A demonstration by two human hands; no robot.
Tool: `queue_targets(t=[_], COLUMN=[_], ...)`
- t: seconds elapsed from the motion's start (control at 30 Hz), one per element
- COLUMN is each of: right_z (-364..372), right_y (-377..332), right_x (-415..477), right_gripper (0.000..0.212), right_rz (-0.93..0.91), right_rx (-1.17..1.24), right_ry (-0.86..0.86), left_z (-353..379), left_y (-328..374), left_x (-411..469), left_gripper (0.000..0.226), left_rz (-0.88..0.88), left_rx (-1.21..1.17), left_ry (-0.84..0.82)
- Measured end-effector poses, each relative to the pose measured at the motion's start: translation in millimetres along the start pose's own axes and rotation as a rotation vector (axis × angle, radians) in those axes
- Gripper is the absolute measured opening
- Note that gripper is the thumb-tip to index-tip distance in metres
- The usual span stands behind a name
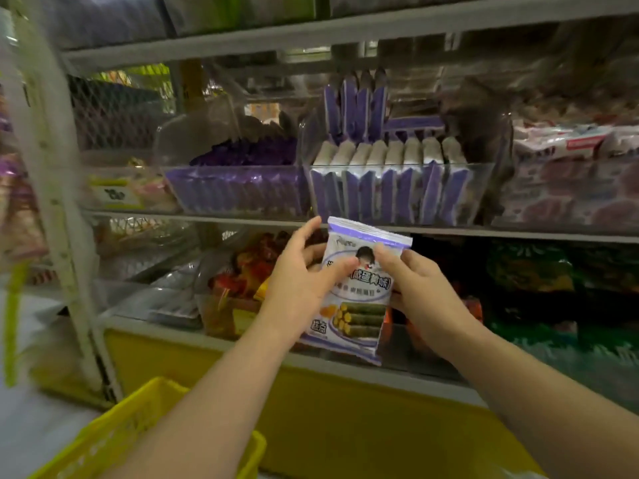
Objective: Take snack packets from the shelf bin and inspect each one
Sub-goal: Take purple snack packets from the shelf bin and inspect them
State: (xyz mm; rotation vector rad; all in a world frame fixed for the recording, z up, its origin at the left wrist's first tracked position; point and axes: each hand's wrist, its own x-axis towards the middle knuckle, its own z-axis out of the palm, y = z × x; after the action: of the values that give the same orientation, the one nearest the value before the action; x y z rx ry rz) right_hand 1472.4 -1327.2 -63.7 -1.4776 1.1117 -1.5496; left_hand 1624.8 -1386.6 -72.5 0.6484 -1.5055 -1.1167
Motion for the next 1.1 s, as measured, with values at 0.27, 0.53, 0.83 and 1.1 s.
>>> queue_targets(t=[0.27,0.53,0.83,1.1], right_z=[-3,-17,-19,-21], right_y=[53,54,45,51], right_x=[0,-3,-9,-7], right_gripper=[0.038,0.040,0.031,0.036], right_rz=[0.179,0.290,0.379,0.372], right_rx=[0.206,0.276,0.395,0.389], right_ry=[-0.003,-0.083,-0.113,-0.072], left_z=[8,19,24,16], left_y=[-52,-53,-47,-43], left_x=[-12,-17,-28,-29], left_gripper=[0.026,0.031,0.022,0.025], left_rz=[-0.157,-0.238,-0.273,-0.276], left_rx=[-0.080,-0.245,-0.362,-0.223], left_ry=[-0.034,0.010,0.052,-0.061])
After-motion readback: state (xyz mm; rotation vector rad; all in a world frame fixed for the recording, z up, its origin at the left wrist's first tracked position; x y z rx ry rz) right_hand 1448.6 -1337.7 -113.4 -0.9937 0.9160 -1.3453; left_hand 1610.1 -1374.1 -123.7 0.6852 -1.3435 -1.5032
